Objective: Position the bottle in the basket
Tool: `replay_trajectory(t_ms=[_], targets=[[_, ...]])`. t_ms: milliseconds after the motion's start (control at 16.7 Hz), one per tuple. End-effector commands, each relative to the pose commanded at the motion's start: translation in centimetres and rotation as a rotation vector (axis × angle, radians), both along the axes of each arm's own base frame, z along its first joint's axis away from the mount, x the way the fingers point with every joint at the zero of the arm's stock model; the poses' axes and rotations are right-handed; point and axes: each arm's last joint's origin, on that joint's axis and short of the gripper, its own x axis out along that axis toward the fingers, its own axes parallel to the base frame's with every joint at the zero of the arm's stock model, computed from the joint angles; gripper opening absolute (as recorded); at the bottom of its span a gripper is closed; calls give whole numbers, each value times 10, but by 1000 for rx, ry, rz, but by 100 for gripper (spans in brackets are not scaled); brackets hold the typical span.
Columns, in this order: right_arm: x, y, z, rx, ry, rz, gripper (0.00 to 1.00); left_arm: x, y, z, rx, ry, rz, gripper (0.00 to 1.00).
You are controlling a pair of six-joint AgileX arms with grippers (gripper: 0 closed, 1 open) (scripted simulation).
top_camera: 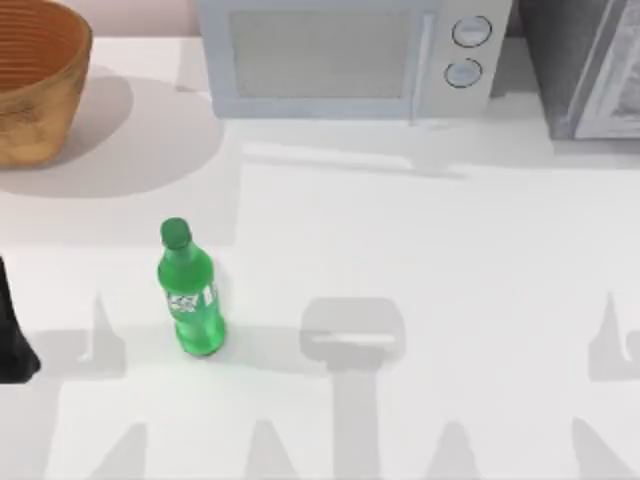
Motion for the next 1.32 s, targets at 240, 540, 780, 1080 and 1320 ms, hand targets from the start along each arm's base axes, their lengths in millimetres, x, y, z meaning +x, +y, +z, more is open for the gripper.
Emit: replay_trajectory(t_ms=[240, 540, 780, 1080, 1320], targets=[[0, 0, 0, 0, 0, 0, 100, 2, -1, 1, 4, -2, -26, 100], [0, 0, 0, 0, 0, 0, 100, 18, -6, 2, 32, 17, -169, 100], [0, 0, 0, 0, 0, 0, 100, 38, -11, -9, 61, 76, -325, 100], [0, 0, 0, 0, 0, 0, 100, 58, -16, -37, 79, 154, -541, 100], [0, 0, 0, 0, 0, 0, 100, 66, -20, -59, 81, 187, -689, 100]])
